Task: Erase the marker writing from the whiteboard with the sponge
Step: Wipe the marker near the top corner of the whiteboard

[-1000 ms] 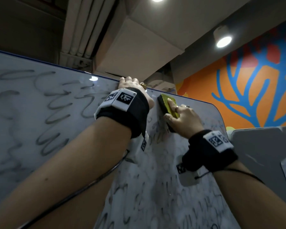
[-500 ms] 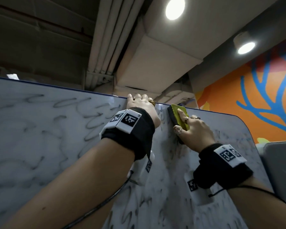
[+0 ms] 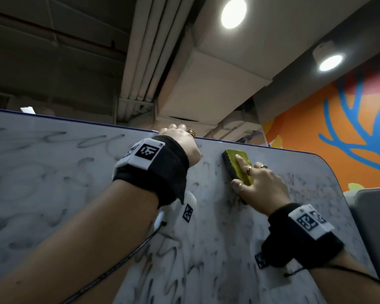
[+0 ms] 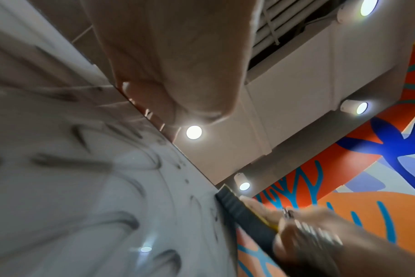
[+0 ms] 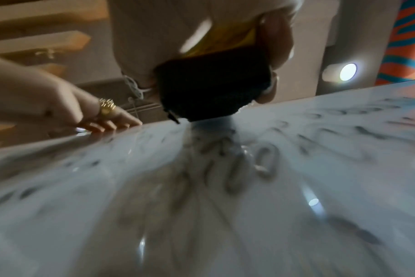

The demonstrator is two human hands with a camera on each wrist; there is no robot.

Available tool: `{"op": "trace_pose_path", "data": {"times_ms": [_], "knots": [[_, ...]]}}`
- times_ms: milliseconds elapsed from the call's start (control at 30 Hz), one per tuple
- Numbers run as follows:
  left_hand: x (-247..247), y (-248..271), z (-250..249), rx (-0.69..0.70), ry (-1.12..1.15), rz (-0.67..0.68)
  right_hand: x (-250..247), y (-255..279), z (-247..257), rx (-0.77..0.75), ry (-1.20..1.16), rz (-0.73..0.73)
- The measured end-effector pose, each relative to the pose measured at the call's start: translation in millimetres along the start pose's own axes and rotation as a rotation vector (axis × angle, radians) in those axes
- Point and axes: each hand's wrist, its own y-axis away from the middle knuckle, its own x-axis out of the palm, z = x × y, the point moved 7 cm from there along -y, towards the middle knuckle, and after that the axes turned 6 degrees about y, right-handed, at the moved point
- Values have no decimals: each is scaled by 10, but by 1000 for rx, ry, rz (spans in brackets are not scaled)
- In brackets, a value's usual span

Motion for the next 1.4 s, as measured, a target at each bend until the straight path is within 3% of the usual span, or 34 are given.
{"op": "trace_pose_path", "data": {"times_ms": [67, 267, 400, 567, 833, 1000, 1100, 1300, 1400], "knots": [[9, -3, 18, 7, 3, 21, -85, -133, 31, 34, -30, -8], [96, 40, -12, 3, -37, -2, -67, 40, 472, -87, -20, -35], [79, 72, 77, 2, -41, -9, 97, 264, 142, 7, 8, 27], [-53, 145, 267, -46, -58, 20, -34, -65, -69, 114, -64, 25], [55, 172, 343, -86, -117, -5, 5, 305, 736, -172, -21, 30], [16, 264, 478, -59, -78, -23, -58, 284, 462, -72, 11, 46], [-52, 324, 619, -107, 26, -81, -137, 57, 582, -28, -69, 39], [-119, 346, 731, -109, -20, -36, -148, 121, 1153, -198, -102, 39], [-124, 335, 776, -107, -4, -15, -74, 331, 1156, -250, -79, 98]]}}
